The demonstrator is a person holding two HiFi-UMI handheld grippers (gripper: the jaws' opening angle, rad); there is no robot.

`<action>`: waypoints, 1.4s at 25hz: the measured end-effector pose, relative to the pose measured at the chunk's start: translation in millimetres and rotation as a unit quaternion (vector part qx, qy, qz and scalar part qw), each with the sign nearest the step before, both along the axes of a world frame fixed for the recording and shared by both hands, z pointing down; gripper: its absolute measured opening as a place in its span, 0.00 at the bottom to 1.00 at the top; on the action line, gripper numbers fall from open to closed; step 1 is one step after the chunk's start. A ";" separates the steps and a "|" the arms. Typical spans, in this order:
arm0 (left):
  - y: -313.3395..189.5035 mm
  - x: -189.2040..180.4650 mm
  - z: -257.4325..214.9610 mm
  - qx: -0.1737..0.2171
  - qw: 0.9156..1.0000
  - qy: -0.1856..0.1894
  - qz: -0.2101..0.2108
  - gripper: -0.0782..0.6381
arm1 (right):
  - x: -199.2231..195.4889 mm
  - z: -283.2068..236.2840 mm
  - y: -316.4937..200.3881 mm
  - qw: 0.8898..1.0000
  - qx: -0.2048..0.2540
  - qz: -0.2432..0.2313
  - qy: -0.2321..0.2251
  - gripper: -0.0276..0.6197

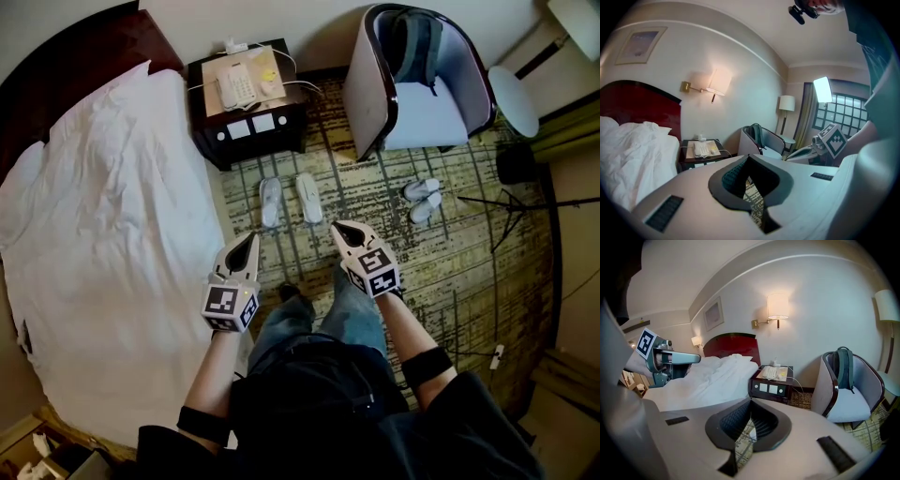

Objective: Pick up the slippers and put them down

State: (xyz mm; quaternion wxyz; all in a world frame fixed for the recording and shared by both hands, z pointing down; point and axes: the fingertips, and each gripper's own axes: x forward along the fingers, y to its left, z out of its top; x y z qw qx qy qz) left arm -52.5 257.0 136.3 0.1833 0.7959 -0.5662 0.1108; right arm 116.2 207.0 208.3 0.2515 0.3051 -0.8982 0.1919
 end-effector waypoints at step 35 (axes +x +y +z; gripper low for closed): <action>-236.9 68.3 435.9 -0.106 0.993 -0.001 0.055 0.11 | 11.4 612.6 -144.9 0.938 -0.338 0.067 0.036 0.71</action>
